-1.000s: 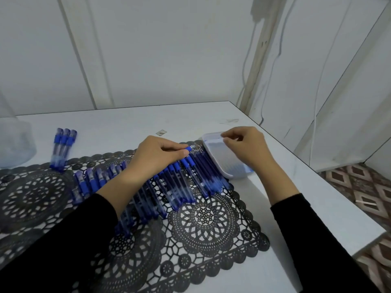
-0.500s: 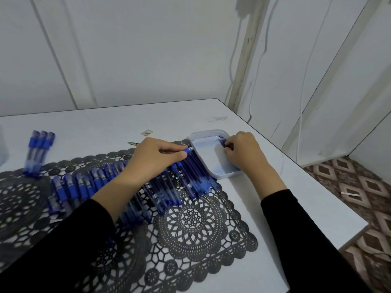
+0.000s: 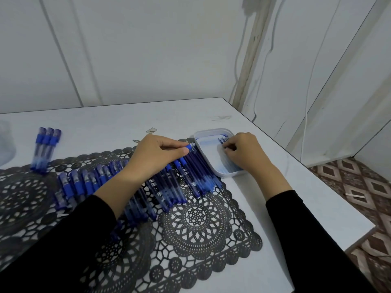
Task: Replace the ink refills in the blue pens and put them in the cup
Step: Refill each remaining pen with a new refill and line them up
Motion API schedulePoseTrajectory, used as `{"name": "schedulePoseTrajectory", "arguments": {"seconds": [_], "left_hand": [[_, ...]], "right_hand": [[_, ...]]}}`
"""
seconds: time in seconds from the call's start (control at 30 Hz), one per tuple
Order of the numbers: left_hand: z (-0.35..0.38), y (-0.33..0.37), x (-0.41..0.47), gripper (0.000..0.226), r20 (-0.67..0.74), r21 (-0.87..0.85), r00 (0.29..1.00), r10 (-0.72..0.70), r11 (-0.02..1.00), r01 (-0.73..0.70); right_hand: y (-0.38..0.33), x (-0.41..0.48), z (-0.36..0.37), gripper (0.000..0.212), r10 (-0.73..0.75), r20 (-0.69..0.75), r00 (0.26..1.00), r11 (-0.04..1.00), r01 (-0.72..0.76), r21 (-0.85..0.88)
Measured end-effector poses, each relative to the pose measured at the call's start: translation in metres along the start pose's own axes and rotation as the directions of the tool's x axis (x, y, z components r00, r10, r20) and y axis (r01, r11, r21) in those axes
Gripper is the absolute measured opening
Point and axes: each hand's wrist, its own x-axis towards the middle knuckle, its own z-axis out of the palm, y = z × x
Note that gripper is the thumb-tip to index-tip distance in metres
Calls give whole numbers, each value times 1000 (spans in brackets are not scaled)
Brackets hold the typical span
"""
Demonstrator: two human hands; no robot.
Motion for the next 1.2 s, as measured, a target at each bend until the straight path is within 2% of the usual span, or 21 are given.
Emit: {"name": "schedulePoseTrajectory", "arguments": {"seconds": [0.2, 0.37, 0.5, 0.6, 0.67, 0.77, 0.83, 0.93, 1.0, 1.2], "left_hand": [[-1, 1, 0, 19, 3, -4, 1000, 8, 1000, -8], [-1, 0, 1, 19, -5, -17, 1000, 18, 1000, -18], [-3, 4, -2, 18, -34, -67, 999, 34, 997, -37], [-10, 8, -9, 17, -60, -105, 997, 45, 993, -51], [-18, 6, -16, 16, -89, -112, 995, 41, 992, -51], [-35, -2, -29, 17, -168, -129, 985, 37, 990, -60], [-50, -7, -40, 19, -227, -107, 973, 53, 991, -79], [-75, -15, -61, 25, -275, -17, 951, 142, 988, -152], [-90, -20, -77, 26, -295, 32, 935, 197, 980, -196], [-127, -38, -121, 24, -418, 48, 893, 168, 985, -163]], "right_hand": [[-2, 0, 2, 24, 13, 12, 1000, 998, -14, 66], [-6, 1, 7, 22, 52, -31, 998, 995, -49, 91], [-15, -1, 6, 27, 120, -70, 990, 969, -102, 227], [-25, -5, -4, 20, 161, -117, 980, 919, -106, 380], [-39, -10, -9, 16, 188, -108, 976, 814, -94, 573], [-70, -22, -17, 15, 178, 7, 984, 502, -97, 859], [-92, -28, -19, 17, 127, 104, 986, 330, -141, 933], [-121, -30, -19, 20, 47, 222, 974, 186, -227, 956], [-140, -31, -18, 21, -11, 280, 960, 133, -276, 952], [-187, -42, -12, 21, -204, 358, 911, 150, -332, 931]]}}
